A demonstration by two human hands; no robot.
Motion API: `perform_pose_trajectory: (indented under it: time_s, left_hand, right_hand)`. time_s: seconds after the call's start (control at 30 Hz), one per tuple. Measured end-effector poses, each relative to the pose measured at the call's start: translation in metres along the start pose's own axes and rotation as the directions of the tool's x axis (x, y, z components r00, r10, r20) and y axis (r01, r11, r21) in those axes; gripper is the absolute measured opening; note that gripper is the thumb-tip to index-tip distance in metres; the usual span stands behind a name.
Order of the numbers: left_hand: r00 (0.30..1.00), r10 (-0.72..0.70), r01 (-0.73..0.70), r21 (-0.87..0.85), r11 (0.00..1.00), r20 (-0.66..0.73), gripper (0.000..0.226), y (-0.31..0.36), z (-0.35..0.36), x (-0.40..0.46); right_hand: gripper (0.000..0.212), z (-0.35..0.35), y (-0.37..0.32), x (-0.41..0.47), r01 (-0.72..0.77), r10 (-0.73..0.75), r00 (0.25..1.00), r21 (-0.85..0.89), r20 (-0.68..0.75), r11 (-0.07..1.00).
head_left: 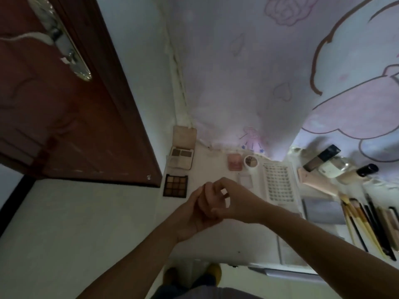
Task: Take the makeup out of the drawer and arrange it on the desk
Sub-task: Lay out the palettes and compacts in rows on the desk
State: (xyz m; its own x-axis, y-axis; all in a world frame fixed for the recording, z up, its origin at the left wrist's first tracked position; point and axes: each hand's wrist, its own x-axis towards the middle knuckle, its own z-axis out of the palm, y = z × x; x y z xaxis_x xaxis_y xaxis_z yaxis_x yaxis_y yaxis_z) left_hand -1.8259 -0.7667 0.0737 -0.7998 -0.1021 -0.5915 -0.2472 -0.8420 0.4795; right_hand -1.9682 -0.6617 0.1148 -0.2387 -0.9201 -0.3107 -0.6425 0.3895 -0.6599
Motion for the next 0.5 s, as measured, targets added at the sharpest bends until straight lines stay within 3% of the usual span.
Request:
perform_pose_trajectory:
  time_s: [0.17, 0.3, 0.37, 0.5]
  left_hand:
    - [0.995, -0.091, 0.094, -0.097, 0.991, 0.037, 0.054, 0.011, -0.038, -0.03]
    - [0.992, -0.129, 0.127, -0.146, 0.981, -0.004, 0.056, 0.005, -0.071, -0.049]
    - [0.989, -0.144, 0.138, -0.146, 0.98, -0.031, 0.051, 0.001, -0.081, -0.058]
    - [0.973, -0.102, 0.096, -0.036, 0.995, -0.209, 0.034, -0.004, -0.095, -0.064]
  right_hand:
    - [0.032, 0.001, -0.021, 0.017, -0.106, 0.064, 0.985, 0.273, 0.159, 0.956]
    - [0.023, 0.008, -0.027, 0.033, -0.236, 0.165, 0.972, 0.705, 0.17, 0.668]
    - [0.024, 0.023, -0.029, 0.042, -0.289, 0.247, 0.955, 0.697, 0.164, 0.656]
    - [0.028, 0.053, -0.033, 0.067, -0.318, 0.298, 0.946, 0.565, 0.13, 0.762]
